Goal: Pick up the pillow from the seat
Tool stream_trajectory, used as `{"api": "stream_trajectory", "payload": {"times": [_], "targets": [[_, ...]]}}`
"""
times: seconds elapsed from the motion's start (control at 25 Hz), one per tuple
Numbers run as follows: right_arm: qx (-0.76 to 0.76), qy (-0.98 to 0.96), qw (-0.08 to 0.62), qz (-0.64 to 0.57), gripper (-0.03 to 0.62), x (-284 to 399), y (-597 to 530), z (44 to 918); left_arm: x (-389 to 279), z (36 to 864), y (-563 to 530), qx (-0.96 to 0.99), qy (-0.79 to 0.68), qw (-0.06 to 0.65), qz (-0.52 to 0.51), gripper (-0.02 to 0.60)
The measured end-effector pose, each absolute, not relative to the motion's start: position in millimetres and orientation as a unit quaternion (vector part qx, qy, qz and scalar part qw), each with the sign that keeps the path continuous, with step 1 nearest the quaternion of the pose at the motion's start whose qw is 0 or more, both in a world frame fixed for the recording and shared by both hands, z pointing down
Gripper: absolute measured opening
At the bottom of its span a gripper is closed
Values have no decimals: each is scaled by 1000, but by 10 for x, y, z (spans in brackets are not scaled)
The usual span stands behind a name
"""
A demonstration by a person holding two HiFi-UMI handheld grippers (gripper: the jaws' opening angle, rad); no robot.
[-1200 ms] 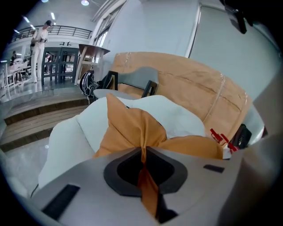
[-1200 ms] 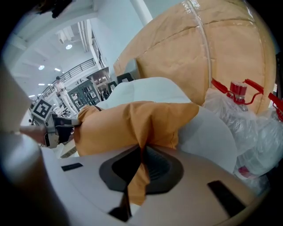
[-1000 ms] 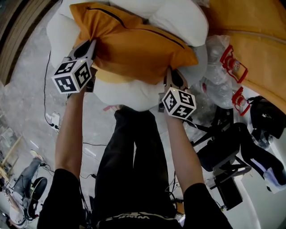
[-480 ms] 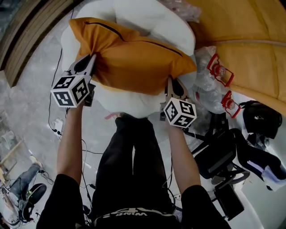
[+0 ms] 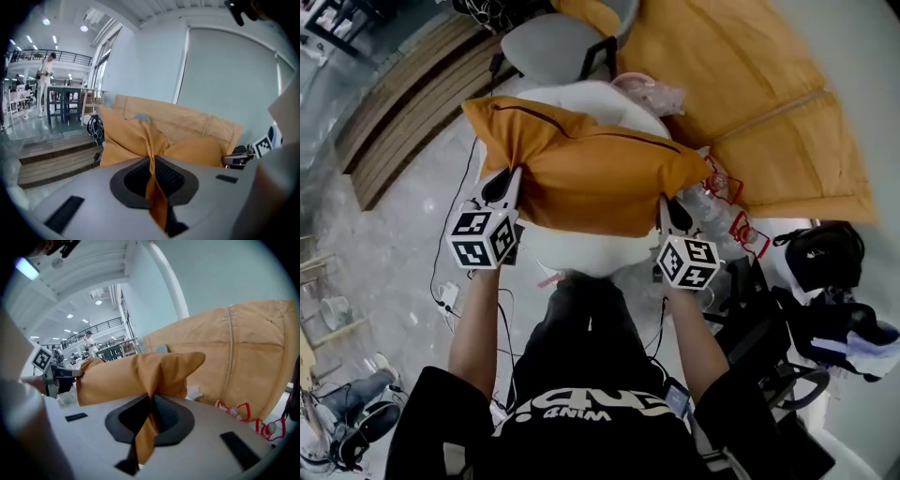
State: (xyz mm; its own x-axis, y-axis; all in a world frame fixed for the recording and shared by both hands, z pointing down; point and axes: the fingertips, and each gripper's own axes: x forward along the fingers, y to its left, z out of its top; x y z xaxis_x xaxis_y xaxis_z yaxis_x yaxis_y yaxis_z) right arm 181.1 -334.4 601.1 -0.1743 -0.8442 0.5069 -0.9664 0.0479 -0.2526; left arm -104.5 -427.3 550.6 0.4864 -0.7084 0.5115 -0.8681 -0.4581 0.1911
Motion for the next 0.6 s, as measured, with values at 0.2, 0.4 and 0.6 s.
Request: {"api": "stream_trajectory", "payload": {"times": [0.2,0.4,0.6], "targets": [[611,-747,108,238,43,1725,-2950,5176,-1165,4670,-3673,842,-483,178,159,28],[604,-767,86,201,43,1693,-2579,4432,-1255,4050,-3044,852,-487,151,117,28],[606,-773,63,175,43,1636,-2337,4033,-1350,3846,-2609,849,-501,144,90,28]]}}
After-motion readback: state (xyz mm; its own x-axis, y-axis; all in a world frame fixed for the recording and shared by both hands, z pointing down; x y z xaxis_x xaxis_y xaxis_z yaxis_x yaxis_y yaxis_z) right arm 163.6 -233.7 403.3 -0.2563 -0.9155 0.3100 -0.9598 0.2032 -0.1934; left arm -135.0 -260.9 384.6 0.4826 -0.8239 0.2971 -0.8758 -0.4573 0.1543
